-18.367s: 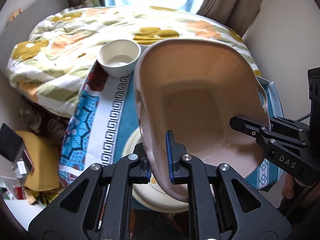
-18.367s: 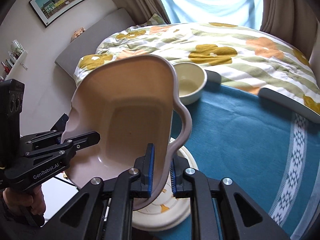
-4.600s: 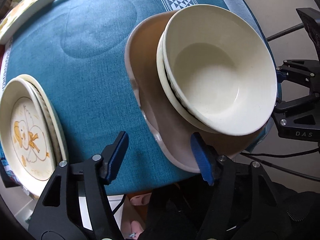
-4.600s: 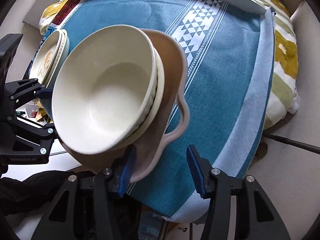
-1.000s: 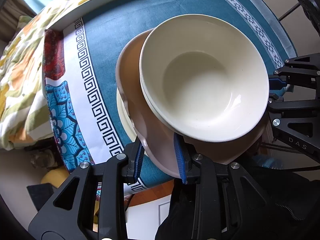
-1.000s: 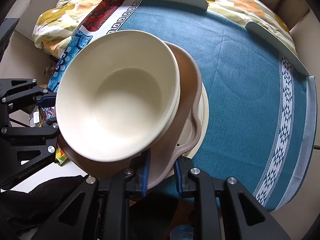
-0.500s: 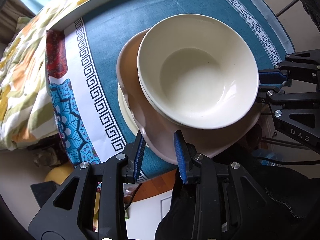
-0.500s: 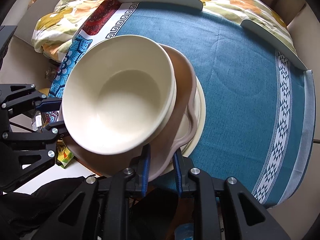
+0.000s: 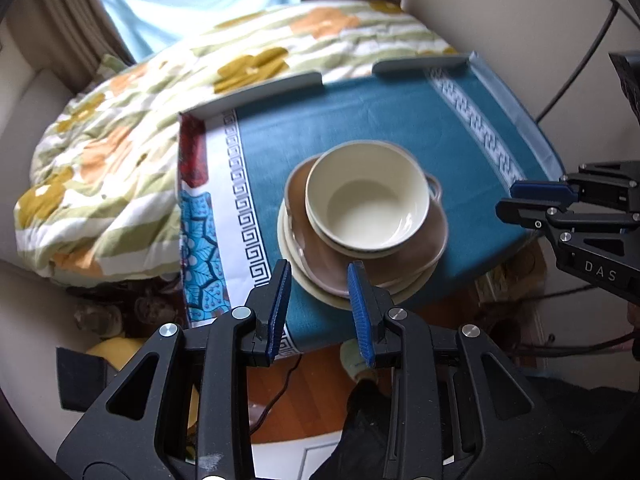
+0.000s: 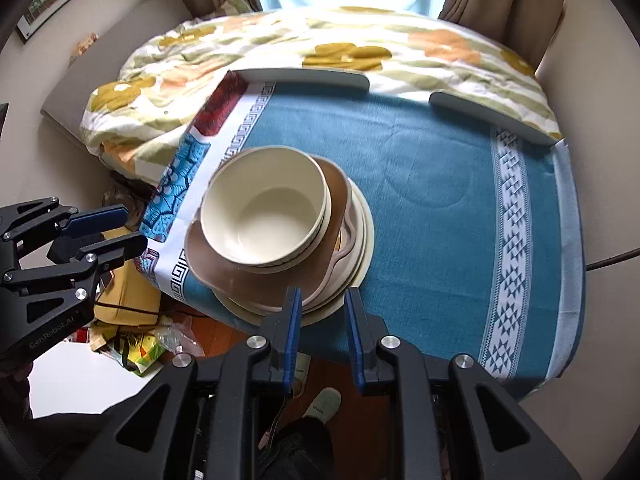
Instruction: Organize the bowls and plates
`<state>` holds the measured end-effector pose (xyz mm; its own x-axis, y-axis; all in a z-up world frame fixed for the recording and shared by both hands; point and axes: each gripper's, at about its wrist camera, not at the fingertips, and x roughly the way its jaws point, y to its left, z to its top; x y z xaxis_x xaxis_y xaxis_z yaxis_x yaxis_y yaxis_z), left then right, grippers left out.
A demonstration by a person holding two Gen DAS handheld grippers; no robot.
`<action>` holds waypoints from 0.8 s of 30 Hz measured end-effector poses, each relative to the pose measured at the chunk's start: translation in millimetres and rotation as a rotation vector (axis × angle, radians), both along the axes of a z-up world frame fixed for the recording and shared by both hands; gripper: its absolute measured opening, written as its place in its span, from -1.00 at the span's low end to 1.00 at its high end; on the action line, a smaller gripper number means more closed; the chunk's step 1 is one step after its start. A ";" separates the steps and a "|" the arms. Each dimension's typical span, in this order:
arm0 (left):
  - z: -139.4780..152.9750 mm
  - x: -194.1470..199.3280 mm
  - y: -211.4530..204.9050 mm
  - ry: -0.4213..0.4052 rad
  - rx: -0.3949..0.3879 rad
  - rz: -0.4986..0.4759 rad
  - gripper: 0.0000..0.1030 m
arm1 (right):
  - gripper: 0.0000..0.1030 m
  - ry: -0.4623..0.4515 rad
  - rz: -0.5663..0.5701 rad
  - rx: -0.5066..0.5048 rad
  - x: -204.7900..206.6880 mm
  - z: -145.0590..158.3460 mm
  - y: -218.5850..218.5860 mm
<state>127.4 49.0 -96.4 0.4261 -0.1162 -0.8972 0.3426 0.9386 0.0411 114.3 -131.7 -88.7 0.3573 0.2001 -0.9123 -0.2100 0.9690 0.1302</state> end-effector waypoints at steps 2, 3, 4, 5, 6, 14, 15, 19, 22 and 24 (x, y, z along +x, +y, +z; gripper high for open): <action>28.2 -24.3 -1.5 -0.096 -0.029 0.040 -0.48 | -0.62 -0.089 -0.032 0.008 -21.0 28.5 -10.8; 41.2 -36.8 -3.2 -0.141 -0.038 0.057 -0.41 | -0.62 -0.133 -0.048 0.009 -31.4 42.1 -15.7; 54.1 -48.8 -5.8 -0.184 -0.050 0.068 -0.28 | -0.62 -0.176 -0.065 0.015 -42.4 56.1 -21.9; 66.0 -61.5 -8.2 -0.232 -0.064 0.081 0.20 | -0.62 -0.216 -0.080 0.021 -52.4 69.0 -28.2; 77.2 -73.5 -11.4 -0.282 -0.075 0.097 0.62 | -0.57 -0.253 -0.095 0.024 -63.3 80.7 -33.5; 141.1 -154.6 -27.5 -0.573 -0.143 0.212 1.00 | 0.88 -0.517 -0.212 0.047 -134.8 138.6 -66.3; 145.2 -161.7 -27.6 -0.594 -0.150 0.217 1.00 | 0.97 -0.543 -0.227 0.055 -141.7 141.6 -68.8; 155.0 -178.8 -24.8 -0.638 -0.165 0.249 1.00 | 0.98 -0.624 -0.275 0.022 -159.8 148.4 -71.4; 156.6 -181.7 -23.1 -0.654 -0.159 0.253 1.00 | 0.98 -0.669 -0.282 -0.005 -169.6 151.9 -68.1; 158.1 -185.8 -23.4 -0.664 -0.152 0.254 1.00 | 0.98 -0.688 -0.291 -0.011 -173.7 153.9 -65.8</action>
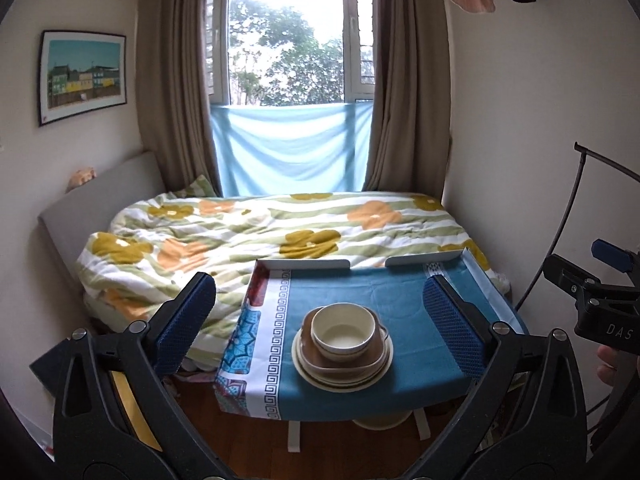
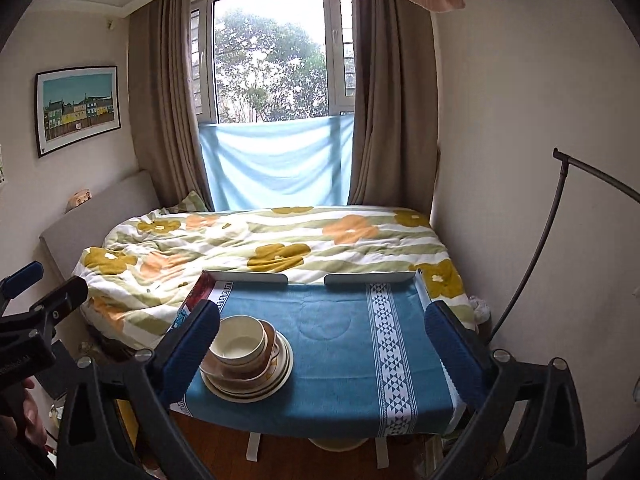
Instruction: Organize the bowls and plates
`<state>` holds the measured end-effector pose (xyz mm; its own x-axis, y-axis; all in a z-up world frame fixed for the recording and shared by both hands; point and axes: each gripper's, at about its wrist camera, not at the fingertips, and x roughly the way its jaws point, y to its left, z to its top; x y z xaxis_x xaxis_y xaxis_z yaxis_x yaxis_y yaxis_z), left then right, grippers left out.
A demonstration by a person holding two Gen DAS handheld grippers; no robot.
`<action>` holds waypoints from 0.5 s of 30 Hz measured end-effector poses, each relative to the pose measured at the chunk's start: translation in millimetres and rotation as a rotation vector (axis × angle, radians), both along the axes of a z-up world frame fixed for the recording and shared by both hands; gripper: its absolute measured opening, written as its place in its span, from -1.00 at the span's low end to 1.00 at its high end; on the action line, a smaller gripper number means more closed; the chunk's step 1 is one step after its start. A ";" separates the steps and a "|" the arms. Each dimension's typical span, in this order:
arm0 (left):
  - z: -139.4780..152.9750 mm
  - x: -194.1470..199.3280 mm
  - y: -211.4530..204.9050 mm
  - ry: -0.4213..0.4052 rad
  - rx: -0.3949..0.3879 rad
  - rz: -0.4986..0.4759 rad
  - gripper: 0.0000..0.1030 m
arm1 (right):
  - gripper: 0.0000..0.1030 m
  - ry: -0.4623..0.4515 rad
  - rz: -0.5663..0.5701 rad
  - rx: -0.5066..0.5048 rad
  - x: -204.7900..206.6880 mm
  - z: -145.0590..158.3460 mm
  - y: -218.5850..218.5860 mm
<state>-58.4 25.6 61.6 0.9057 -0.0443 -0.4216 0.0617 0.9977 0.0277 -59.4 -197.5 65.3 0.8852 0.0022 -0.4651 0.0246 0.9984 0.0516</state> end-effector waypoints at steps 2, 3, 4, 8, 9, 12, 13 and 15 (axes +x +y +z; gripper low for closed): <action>0.6 -1.6 0.3 -0.014 0.001 -0.002 1.00 | 0.98 -0.012 -0.007 -0.009 -1.7 1.6 2.0; 0.8 -2.3 0.2 -0.021 0.001 0.001 1.00 | 0.98 -0.018 -0.009 -0.008 -2.0 1.3 0.5; 1.6 -3.2 0.3 -0.026 -0.001 0.001 1.00 | 0.98 -0.022 -0.014 -0.011 -2.6 1.9 0.8; 1.8 -3.3 -0.5 -0.043 0.001 -0.004 1.00 | 0.98 -0.037 -0.018 -0.019 -5.1 2.1 -0.1; 2.1 -2.8 -0.8 -0.045 0.003 -0.004 1.00 | 0.98 -0.040 -0.018 -0.019 -5.1 2.3 0.3; 2.6 1.3 -1.6 -0.035 0.008 -0.004 1.00 | 0.98 -0.038 -0.018 -0.011 -5.1 2.3 0.4; 3.0 1.0 -2.3 -0.037 0.012 -0.004 1.00 | 0.98 -0.039 -0.018 -0.013 -4.9 2.5 1.0; 2.1 1.3 -3.1 -0.040 0.019 -0.003 1.00 | 0.98 -0.046 -0.018 -0.015 -5.0 2.2 2.1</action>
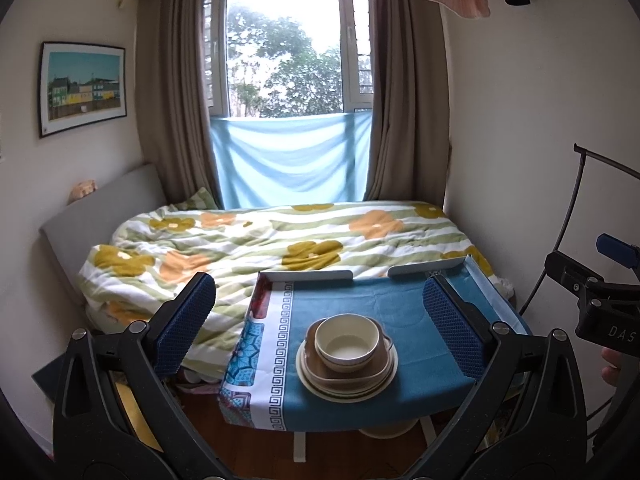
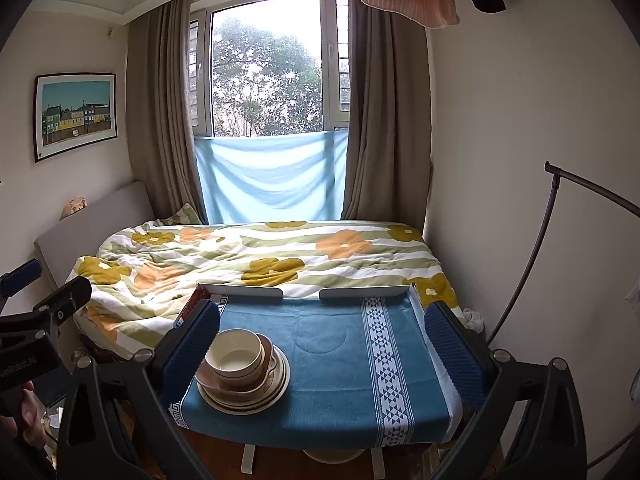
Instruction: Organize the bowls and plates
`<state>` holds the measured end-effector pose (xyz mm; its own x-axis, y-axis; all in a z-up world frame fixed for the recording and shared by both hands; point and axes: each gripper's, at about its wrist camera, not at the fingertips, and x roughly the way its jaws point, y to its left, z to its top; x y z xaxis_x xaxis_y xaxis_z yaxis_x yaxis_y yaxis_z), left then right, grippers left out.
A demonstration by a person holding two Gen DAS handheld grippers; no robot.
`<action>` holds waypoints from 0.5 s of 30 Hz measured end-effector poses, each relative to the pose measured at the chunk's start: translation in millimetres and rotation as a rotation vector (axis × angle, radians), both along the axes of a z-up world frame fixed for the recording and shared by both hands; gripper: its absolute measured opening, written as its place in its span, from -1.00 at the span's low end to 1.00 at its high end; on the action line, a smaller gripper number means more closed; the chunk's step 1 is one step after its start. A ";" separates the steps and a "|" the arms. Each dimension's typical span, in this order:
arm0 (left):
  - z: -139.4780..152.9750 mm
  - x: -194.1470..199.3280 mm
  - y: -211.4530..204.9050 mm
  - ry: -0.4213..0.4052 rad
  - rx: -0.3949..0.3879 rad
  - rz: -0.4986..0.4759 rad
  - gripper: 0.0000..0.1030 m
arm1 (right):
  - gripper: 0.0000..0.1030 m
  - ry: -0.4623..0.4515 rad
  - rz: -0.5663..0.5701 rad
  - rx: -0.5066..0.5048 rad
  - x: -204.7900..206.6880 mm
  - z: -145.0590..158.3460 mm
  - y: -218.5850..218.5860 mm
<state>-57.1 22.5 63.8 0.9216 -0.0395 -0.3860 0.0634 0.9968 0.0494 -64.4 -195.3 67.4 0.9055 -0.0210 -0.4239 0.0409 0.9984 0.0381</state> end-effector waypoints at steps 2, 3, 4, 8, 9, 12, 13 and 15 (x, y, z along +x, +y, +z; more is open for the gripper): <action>-0.1 -1.6 0.2 -0.002 0.000 0.002 1.00 | 0.98 0.000 0.001 0.003 1.0 -0.8 0.8; -0.3 -1.3 0.4 -0.002 -0.001 0.002 1.00 | 0.98 0.000 0.002 0.001 1.5 -1.0 1.4; -0.2 -1.1 0.6 -0.003 -0.001 0.000 1.00 | 0.98 0.001 0.002 -0.002 1.7 -0.8 1.5; 1.4 -1.2 0.9 -0.012 0.004 0.001 1.00 | 0.98 -0.003 0.001 -0.001 3.2 -0.3 3.7; 1.7 -1.6 1.0 -0.015 0.006 0.002 1.00 | 0.98 -0.003 0.001 -0.003 3.5 -0.5 4.6; 2.0 -0.7 2.2 -0.016 0.004 -0.003 1.00 | 0.98 0.002 -0.002 -0.010 5.1 -0.8 5.1; 2.2 0.2 2.5 -0.014 0.003 -0.004 1.00 | 0.98 0.004 -0.004 -0.010 5.6 -1.0 4.9; 2.1 0.7 2.6 -0.014 0.003 -0.003 1.00 | 0.98 0.004 -0.009 -0.010 5.8 -0.5 3.9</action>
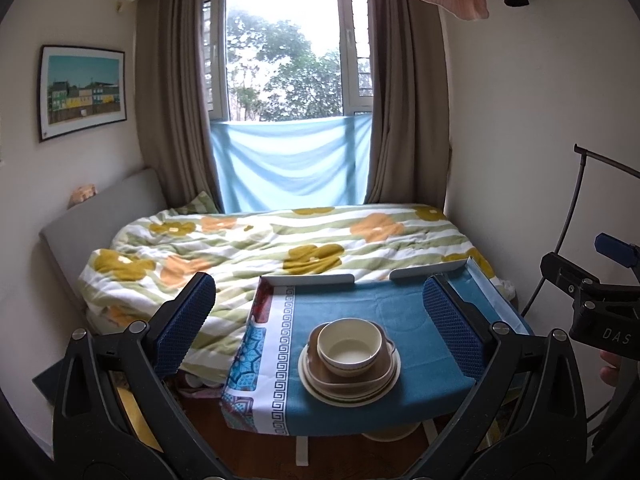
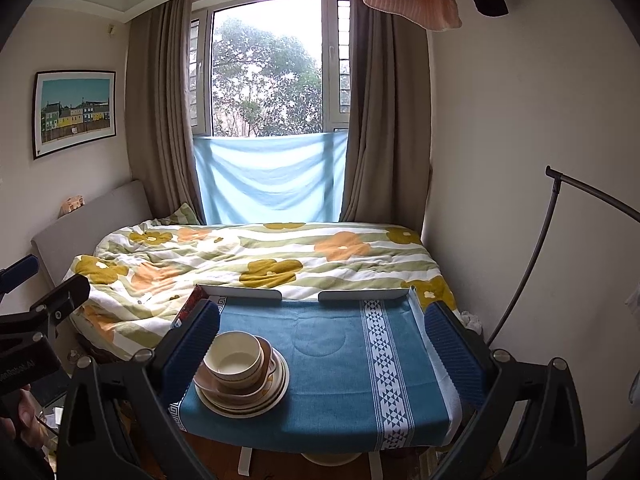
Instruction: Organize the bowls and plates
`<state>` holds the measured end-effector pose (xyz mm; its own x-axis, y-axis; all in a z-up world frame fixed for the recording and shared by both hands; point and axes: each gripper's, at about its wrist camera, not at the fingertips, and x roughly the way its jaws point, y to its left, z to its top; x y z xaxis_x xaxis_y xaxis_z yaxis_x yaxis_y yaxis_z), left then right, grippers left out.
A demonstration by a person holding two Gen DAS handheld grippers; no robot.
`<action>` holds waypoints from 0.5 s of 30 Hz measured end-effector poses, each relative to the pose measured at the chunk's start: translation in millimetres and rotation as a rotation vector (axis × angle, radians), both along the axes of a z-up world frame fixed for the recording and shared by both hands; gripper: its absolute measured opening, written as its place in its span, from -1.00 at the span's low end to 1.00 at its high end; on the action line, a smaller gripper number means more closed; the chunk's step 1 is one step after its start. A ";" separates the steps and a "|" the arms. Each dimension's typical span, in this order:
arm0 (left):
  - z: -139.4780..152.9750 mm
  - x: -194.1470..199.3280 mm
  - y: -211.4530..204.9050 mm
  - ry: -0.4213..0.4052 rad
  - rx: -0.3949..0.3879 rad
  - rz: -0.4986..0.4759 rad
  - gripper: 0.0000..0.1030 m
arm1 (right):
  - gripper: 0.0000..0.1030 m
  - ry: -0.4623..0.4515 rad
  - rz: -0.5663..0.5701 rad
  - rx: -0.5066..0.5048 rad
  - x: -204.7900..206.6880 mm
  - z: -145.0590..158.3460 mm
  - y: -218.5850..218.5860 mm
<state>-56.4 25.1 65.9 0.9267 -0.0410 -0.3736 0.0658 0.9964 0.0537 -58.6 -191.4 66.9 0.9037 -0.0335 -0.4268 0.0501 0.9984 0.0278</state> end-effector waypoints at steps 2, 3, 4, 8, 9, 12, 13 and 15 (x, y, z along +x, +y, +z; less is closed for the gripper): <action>0.0 0.0 0.1 -0.002 -0.001 0.002 1.00 | 0.98 -0.003 -0.002 -0.001 -0.8 0.3 0.4; 0.2 0.3 0.0 -0.003 -0.002 0.000 1.00 | 0.98 -0.003 -0.003 -0.002 -0.8 0.6 0.5; -0.1 0.4 0.0 -0.005 -0.004 -0.001 1.00 | 0.98 -0.003 -0.004 -0.003 -1.0 0.5 0.4; -0.4 0.8 -2.0 -0.006 0.001 -0.005 1.00 | 0.98 -0.001 -0.008 -0.004 -1.3 -0.1 0.6; -0.4 0.6 -2.5 -0.006 0.002 -0.006 1.00 | 0.98 0.000 -0.009 -0.004 -1.2 -0.2 0.5; -0.5 -1.0 -3.1 -0.010 0.004 -0.007 1.00 | 0.98 0.001 -0.015 -0.004 -1.7 0.1 0.5; -0.6 -1.2 -3.1 -0.010 0.006 -0.006 1.00 | 0.98 0.001 -0.015 -0.003 -1.8 0.0 0.4; -0.3 -1.0 -3.4 -0.010 0.006 -0.005 1.00 | 0.98 0.001 -0.013 -0.005 -1.6 -0.1 0.2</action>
<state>-57.4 21.8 65.5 0.9301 -0.0430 -0.3648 0.0697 0.9957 0.0602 -60.2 -191.1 66.8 0.9025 -0.0476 -0.4280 0.0636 0.9977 0.0232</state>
